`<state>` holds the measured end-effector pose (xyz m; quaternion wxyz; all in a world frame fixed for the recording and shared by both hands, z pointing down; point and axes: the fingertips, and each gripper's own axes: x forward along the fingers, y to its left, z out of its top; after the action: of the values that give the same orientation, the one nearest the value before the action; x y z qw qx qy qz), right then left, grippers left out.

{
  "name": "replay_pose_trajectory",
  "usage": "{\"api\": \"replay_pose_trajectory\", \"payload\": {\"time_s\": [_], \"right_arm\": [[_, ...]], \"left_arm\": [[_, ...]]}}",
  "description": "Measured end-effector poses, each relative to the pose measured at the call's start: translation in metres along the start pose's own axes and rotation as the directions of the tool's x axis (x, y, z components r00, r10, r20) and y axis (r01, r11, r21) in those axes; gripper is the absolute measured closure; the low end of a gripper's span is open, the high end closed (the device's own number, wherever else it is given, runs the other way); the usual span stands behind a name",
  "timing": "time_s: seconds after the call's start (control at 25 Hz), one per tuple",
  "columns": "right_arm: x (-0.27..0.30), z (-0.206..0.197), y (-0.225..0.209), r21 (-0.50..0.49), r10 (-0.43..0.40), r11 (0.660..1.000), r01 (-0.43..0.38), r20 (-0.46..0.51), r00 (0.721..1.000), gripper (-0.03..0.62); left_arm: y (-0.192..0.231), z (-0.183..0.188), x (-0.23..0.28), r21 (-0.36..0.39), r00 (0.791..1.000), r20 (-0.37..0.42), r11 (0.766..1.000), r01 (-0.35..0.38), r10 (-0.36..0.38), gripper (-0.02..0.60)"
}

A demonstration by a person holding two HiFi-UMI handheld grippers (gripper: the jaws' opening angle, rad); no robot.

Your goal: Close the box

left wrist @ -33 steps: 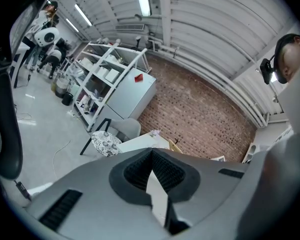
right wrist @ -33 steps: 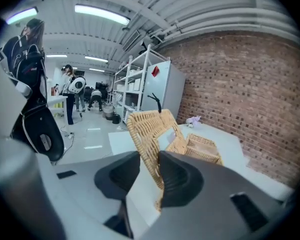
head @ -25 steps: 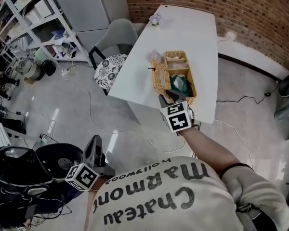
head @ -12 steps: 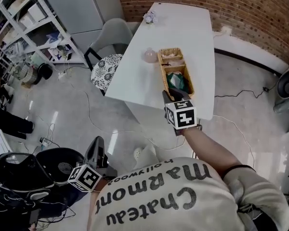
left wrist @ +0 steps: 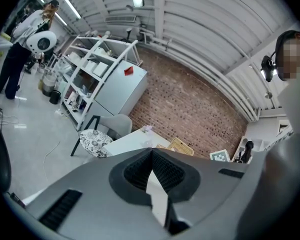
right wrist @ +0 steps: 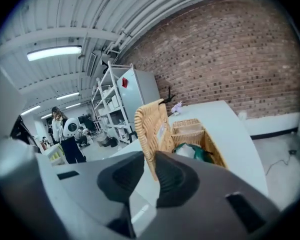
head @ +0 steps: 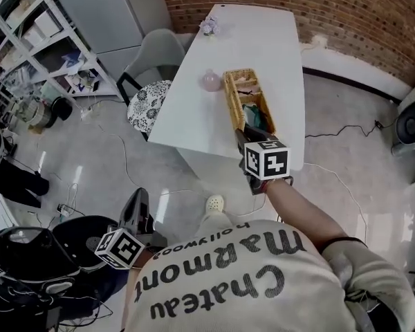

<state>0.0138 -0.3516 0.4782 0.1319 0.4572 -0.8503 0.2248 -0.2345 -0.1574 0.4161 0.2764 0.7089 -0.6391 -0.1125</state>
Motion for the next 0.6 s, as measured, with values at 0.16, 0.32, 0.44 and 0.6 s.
{"api": "replay_pose_trajectory", "payload": {"time_s": [0.16,0.32,0.44,0.6], "right_arm": [[-0.002,0.002,-0.003,-0.012,-0.005,1.000,0.005,0.007,1.000,0.521],[-0.004,0.003,-0.009,-0.010,-0.022,1.000,0.022,0.020,1.000,0.534],[-0.007,0.001,-0.018,0.009,-0.046,0.999,0.046,0.010,0.999,0.536],[-0.010,0.000,-0.030,0.050,-0.071,0.996,0.071,0.014,0.997,0.522]], "left_arm": [[-0.005,0.010,0.008,0.020,1.000,0.003,0.999,0.029,-0.029,0.580],[0.000,0.009,0.012,0.018,0.999,-0.012,0.999,0.033,-0.032,0.580],[0.006,0.008,0.012,0.007,1.000,-0.020,1.000,0.021,-0.021,0.580],[0.008,0.013,0.019,0.007,1.000,-0.020,1.000,0.024,-0.024,0.580]]}}
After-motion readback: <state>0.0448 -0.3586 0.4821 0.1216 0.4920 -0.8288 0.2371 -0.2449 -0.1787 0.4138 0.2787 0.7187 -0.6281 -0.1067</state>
